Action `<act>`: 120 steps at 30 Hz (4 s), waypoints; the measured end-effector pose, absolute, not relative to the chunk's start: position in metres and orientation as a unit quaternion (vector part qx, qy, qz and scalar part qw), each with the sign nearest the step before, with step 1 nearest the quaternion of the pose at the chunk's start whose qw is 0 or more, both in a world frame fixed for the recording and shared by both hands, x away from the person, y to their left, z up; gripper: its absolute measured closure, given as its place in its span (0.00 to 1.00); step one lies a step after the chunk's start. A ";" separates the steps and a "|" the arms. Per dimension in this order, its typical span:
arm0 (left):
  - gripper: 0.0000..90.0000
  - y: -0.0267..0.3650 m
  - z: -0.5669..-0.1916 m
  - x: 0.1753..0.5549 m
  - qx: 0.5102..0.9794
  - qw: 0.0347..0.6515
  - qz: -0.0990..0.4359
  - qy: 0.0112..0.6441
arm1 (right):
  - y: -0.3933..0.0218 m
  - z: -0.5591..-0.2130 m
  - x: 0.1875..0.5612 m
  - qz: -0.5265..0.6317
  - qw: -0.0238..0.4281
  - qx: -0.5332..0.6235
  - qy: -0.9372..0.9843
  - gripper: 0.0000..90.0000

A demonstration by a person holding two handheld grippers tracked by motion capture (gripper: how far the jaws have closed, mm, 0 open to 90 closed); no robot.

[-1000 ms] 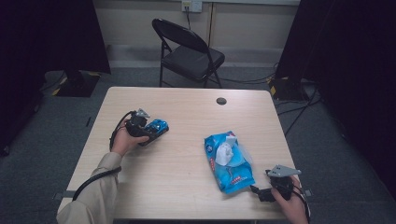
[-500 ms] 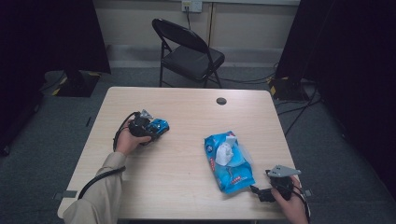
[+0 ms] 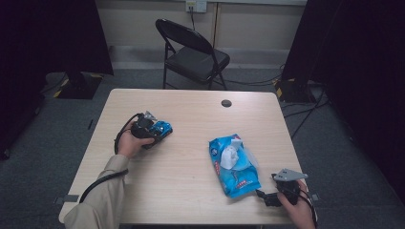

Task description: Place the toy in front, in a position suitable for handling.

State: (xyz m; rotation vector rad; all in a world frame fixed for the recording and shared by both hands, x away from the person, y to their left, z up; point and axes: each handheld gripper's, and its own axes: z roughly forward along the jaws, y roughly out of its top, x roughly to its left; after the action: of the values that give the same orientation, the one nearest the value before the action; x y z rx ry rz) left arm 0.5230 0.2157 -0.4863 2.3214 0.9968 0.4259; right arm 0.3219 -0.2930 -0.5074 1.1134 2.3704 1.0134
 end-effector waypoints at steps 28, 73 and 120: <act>0.31 0.224 -0.485 0.521 0.865 0.281 0.150 0.389 | -0.293 -0.507 0.322 0.355 0.167 0.392 0.832 0.08; 0.31 0.235 -0.476 0.514 0.855 0.290 0.135 0.408 | -0.293 -0.507 0.321 0.355 0.167 0.392 0.832 0.08; 0.31 0.167 -0.471 0.421 0.891 0.311 0.095 0.318 | -0.293 -0.507 0.321 0.355 0.168 0.394 0.831 0.08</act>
State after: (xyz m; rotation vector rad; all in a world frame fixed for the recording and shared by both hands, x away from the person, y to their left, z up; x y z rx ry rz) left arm 0.4210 0.1667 -0.4705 2.3509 0.8397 0.2499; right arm 0.3206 -0.2926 -0.5074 1.1217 2.3635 1.0085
